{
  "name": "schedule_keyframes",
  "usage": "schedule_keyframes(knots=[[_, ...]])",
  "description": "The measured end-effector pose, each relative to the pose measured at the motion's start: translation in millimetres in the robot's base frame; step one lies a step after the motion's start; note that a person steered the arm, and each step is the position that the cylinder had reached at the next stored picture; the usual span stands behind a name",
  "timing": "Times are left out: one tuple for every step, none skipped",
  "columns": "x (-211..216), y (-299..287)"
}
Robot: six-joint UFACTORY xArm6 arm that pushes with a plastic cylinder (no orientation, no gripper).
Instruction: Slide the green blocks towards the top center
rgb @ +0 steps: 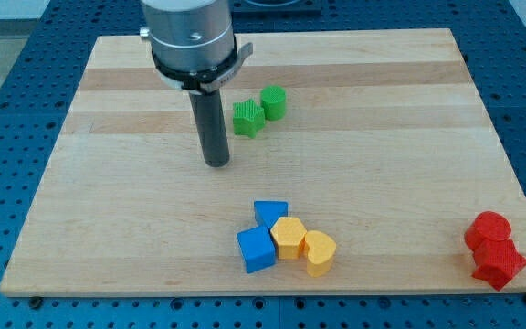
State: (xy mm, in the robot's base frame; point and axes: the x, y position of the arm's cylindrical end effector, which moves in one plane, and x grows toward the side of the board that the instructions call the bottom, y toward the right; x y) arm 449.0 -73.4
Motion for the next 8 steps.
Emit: schedule_keyframes(knots=[[-38.9, 31.7], [-74.5, 36.2], [-128.7, 37.7], [-146.3, 37.7], [-146.3, 37.7], [-147.3, 33.9], [-110.8, 31.3], [-71.1, 37.1]])
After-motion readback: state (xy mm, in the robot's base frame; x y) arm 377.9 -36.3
